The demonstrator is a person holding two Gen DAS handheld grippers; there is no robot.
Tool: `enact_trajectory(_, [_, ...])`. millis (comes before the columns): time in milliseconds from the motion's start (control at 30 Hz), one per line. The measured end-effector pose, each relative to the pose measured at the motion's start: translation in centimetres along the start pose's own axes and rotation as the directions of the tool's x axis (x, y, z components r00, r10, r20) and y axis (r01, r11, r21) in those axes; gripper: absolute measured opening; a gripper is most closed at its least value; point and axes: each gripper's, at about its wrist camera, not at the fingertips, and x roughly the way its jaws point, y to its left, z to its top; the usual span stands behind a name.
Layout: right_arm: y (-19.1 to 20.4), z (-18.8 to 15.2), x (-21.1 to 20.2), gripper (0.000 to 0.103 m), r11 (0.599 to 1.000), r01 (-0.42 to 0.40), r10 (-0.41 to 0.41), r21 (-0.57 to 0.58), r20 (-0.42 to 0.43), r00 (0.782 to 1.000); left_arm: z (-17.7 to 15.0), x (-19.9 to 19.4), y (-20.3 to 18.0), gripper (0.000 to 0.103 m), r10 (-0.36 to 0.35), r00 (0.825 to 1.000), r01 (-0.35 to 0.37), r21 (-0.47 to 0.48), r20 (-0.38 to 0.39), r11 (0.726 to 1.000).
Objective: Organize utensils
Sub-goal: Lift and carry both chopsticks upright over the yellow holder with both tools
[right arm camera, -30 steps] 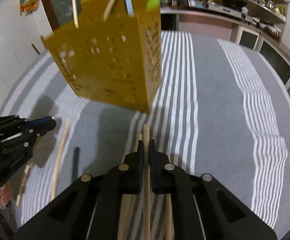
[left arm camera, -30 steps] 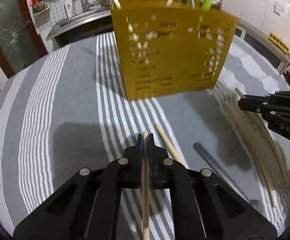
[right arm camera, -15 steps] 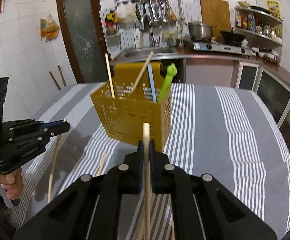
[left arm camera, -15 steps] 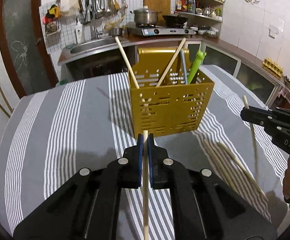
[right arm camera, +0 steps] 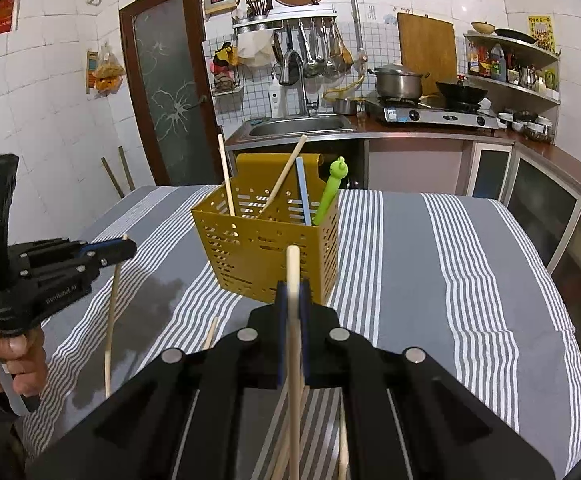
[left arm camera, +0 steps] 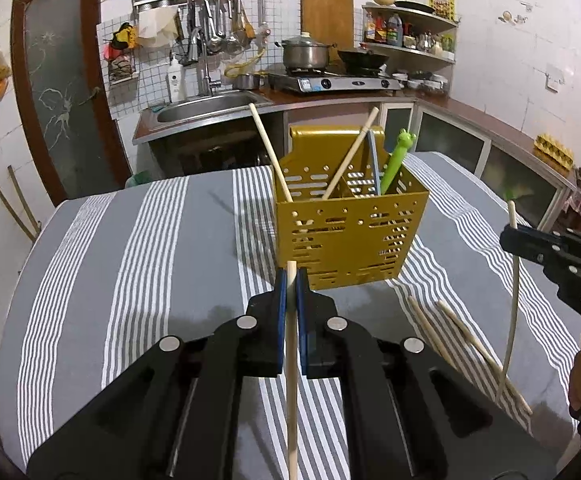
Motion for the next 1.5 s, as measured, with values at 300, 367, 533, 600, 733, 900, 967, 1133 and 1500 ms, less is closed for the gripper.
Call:
enact_trajectory(300, [-0.3, -0.1, -1.4, 0.006, 1.000, 0.003, -0.003, 0.003, 0.037, 0.999, 0.7, -1.5, 0.1, 0.004, -0.006, 0.999, 0.007, -0.009, 0.036, 1.000])
enact_trajectory(367, [-0.1, -0.1, -1.6, 0.006, 1.000, 0.008, -0.008, 0.002, 0.041, 0.999, 0.9, -1.7, 0.0, 0.004, -0.009, 0.999, 0.009, -0.009, 0.041, 1.000])
enact_trajectory(533, [-0.1, -0.1, -2.1, 0.006, 1.000, 0.009, -0.009, 0.001, 0.054, 0.998, 0.9, -2.3, 0.1, 0.004, -0.014, 0.998, 0.015, -0.013, 0.055, 1.000])
enact_trajectory(600, [-0.1, -0.1, -2.3, 0.006, 1.000, 0.006, -0.007, 0.002, 0.063, 0.998, 0.9, -2.4, 0.1, 0.004, -0.018, 0.998, 0.019, -0.016, 0.058, 1.000])
enact_trajectory(733, [0.0, -0.1, -3.0, 0.006, 1.000, 0.005, -0.005, 0.000, 0.092, 0.996, 0.8, -2.9, 0.0, 0.004, -0.018, 0.998, 0.019, -0.009, 0.066, 1.000])
enact_trajectory(900, [0.2, 0.4, -3.2, 0.006, 1.000, 0.020, -0.018, -0.013, 0.114, 0.993, 1.0, -3.3, 0.0, 0.004, -0.023, 0.997, 0.024, -0.010, 0.079, 1.000])
enact_trajectory(967, [0.4, 0.5, -3.3, 0.006, 1.000, 0.019, -0.016, -0.018, 0.127, 0.992, 1.1, -3.4, -0.1, 0.004, -0.026, 0.996, 0.027, -0.008, 0.084, 1.000])
enact_trajectory(1133, [0.3, 0.5, -3.1, 0.006, 1.000, 0.018, -0.015, -0.018, 0.134, 0.991, 1.4, -3.6, -0.1, 0.004, -0.030, 0.996, 0.030, -0.002, 0.090, 1.000])
enact_trajectory(1500, [0.4, 1.4, -2.8, 0.006, 1.000, 0.016, -0.014, -0.010, 0.145, 0.989, 1.6, -3.6, -0.2, 0.004, -0.032, 0.995, 0.032, -0.002, 0.092, 0.999])
